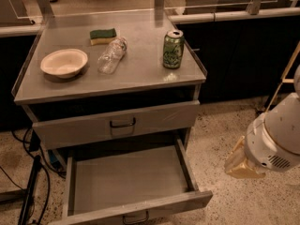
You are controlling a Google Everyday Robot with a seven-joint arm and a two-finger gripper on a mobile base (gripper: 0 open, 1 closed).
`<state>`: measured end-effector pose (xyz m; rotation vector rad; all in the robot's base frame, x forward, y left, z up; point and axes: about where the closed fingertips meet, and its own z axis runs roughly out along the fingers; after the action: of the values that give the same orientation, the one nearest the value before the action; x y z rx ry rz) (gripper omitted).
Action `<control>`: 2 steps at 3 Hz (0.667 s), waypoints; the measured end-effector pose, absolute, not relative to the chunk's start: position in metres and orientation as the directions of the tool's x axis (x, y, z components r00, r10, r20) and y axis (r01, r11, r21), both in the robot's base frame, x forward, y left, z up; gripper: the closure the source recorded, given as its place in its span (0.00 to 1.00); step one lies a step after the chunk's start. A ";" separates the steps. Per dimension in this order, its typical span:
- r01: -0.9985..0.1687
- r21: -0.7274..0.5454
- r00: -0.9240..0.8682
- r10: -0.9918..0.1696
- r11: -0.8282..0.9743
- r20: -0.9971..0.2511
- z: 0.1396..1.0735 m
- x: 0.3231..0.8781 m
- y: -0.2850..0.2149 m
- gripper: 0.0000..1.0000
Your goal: Close middle drawer
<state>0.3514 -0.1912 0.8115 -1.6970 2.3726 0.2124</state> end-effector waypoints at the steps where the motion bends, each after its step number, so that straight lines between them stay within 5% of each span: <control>1: -0.946 -0.008 -0.311 -0.915 0.324 -0.258 0.812 0.351 -0.191 1.00; 2: -0.938 0.058 -0.346 -0.902 0.343 -0.257 0.782 0.339 -0.181 1.00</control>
Offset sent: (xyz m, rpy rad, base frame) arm -0.0223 0.0133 -0.0507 0.0470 0.1223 -0.0343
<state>0.3388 -0.1813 0.7824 -1.6790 2.4220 0.2920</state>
